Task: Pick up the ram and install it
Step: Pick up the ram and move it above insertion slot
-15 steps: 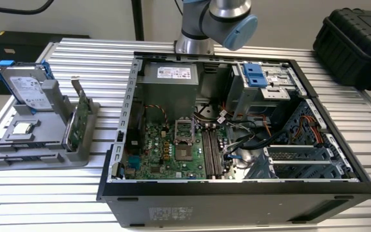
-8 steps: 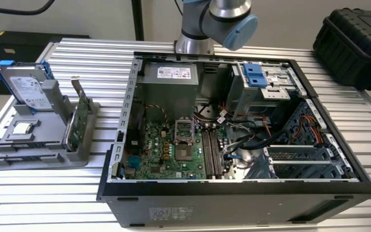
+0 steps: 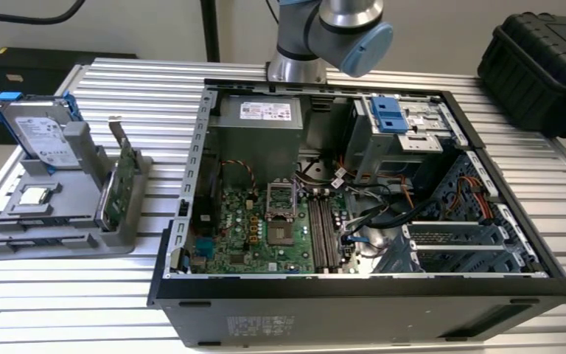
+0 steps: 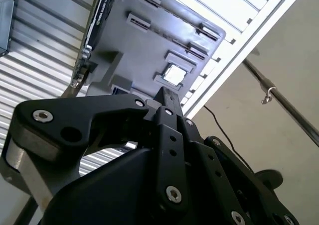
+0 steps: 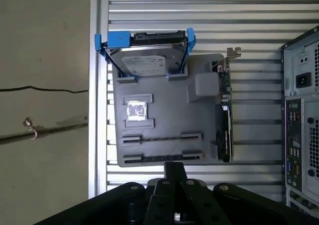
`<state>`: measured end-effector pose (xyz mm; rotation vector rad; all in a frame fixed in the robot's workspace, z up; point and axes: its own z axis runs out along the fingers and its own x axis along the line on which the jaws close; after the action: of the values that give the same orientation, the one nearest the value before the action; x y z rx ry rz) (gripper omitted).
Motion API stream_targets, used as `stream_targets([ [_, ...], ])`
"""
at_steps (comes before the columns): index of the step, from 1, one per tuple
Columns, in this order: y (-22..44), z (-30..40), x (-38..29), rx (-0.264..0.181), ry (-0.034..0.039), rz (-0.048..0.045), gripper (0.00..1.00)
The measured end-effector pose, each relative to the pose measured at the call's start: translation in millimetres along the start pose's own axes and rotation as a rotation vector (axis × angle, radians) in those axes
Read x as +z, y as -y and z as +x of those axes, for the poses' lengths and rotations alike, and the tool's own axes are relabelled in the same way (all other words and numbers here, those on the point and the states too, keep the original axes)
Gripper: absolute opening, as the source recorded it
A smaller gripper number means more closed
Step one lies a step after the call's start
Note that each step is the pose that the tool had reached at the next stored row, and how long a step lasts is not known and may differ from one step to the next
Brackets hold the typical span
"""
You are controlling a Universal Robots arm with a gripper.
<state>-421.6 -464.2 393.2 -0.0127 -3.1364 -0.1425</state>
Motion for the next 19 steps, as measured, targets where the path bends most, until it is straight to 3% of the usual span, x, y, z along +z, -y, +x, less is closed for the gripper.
stream_targets([
  [10, 0.1, 0.2, 0.9, -0.058, -0.0053, 0.0002, 0.0],
  [19, 0.1, 0.2, 1.2, -0.069, -0.0063, 0.0001, 0.0],
])
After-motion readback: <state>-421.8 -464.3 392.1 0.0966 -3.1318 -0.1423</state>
